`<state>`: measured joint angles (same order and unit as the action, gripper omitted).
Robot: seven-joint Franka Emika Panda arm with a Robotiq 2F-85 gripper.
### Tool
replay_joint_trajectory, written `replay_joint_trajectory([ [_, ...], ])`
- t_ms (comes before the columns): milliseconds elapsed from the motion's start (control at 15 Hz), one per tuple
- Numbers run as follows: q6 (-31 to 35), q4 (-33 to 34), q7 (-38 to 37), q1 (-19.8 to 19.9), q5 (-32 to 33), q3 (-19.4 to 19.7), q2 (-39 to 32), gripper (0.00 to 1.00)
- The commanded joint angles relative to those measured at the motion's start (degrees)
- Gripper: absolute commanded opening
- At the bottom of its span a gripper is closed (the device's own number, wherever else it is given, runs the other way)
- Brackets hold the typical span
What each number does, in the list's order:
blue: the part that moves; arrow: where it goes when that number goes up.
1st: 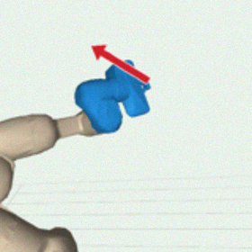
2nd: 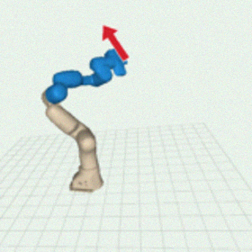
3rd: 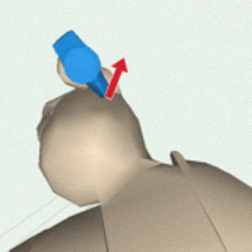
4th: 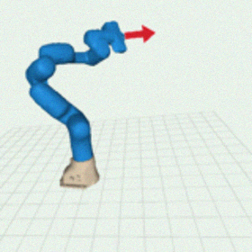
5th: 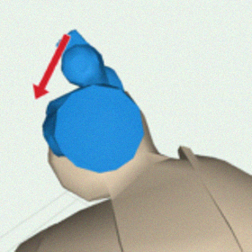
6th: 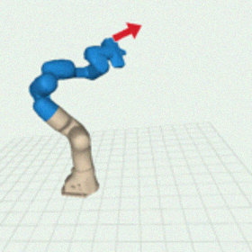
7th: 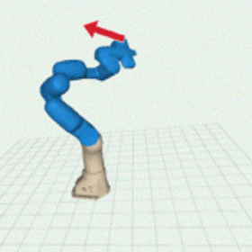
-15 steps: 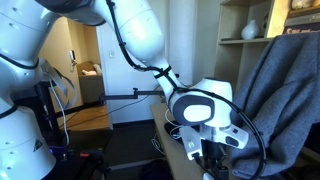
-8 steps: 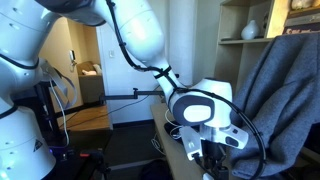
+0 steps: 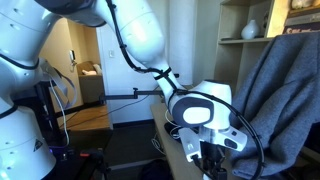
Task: Take the object and put it in the bag
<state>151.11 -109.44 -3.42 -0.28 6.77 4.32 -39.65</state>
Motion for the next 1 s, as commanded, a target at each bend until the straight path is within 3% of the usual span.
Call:
replay_joint_trajectory([
  [0, -1.55, 0.84, -0.16, -0.85, 0.17, 0.65, -0.43, 1.0],
  [533, -1.24, 0.49, 0.57, -0.34, -0.35, -0.02, -0.18, 1.0],
  [600, -1.01, 0.47, 0.38, -0.35, -0.45, -0.02, -0.22, 0.84],
  [667, -0.95, 0.48, 0.41, -0.3, -0.52, -0.12, -0.23, 0.74],
  [933, -1.02, 0.52, 0.04, -0.82, -0.45, -0.46, -0.06, 0.43],
])
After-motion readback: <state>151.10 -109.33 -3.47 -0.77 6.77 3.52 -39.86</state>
